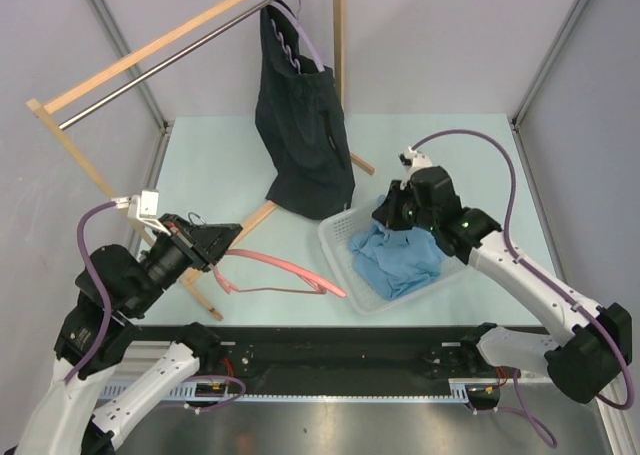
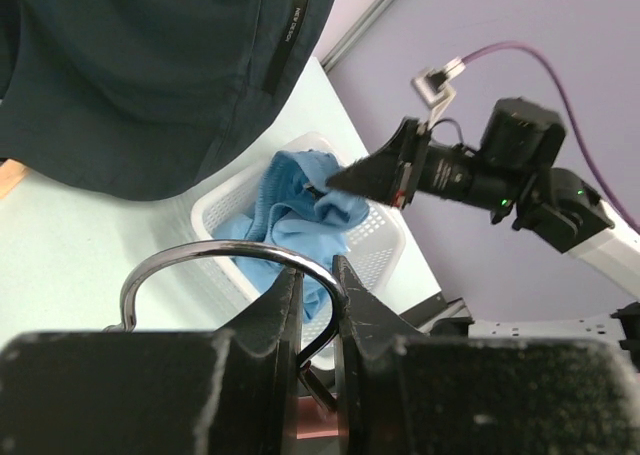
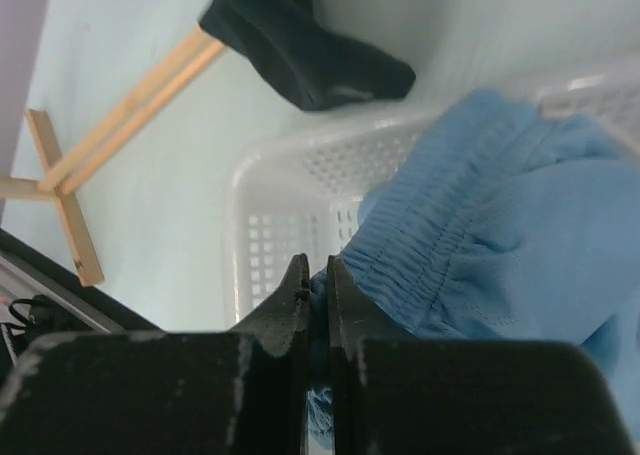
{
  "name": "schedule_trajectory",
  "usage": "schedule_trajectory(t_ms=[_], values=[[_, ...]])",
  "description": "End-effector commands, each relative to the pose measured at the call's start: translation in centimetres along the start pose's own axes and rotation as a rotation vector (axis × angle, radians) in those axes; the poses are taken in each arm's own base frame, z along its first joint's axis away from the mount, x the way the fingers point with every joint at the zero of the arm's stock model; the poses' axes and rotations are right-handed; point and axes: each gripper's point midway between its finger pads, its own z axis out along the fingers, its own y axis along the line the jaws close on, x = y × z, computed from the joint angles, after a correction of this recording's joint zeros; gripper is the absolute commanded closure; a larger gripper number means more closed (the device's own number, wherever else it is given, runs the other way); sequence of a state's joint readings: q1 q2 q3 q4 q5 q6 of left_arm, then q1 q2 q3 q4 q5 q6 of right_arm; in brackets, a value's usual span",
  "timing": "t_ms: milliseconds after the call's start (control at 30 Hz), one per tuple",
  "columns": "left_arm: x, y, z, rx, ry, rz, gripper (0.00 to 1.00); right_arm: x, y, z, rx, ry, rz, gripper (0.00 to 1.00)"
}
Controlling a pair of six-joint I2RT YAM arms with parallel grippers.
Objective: Remove the shorts from the hanger
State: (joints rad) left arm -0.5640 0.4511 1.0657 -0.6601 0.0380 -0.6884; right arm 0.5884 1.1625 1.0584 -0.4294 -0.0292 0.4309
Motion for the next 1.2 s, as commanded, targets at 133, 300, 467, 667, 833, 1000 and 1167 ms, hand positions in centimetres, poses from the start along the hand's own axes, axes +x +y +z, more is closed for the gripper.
schedule_trajectory(t_ms=[133, 300, 467, 667, 833, 1000, 1167], values=[[-0.1, -0.1, 1.4, 0.020, -0.009, 0.039, 1.00, 7.9, 1.2, 2.9, -0.121, 0.103, 0.151, 1.00], [0.6, 0.7, 1.7, -0.001, 0.010, 0.049, 1.00, 12.4, 0.0, 4.4, -0.062, 0.218, 0.176, 1.00], [0.6, 1.4, 1.7, -0.031, 0.010, 0.078, 1.00, 13.7, 0.0, 4.4, -0.038, 0.258, 0.171, 0.91], [0.5, 1.5, 2.0, -0.035, 0.017, 0.124, 1.00, 11.2, 0.1, 0.8, -0.020, 0.181, 0.173, 0.26], [0.8, 2.1, 3.4, -0.058, 0.056, 0.193, 1.00, 6.3, 1.0, -5.1, -0.070, -0.024, 0.205, 0.00], [1.2, 4.4, 5.4, -0.176, 0.116, 0.245, 1.00, 3.6, 4.6, -10.5, -0.307, -0.129, 0.172, 0.00], [1.9, 6.5, 7.2, -0.277, 0.179, 0.284, 1.00, 2.2, 10.5, -15.4, -0.666, -0.146, 0.122, 0.00]])
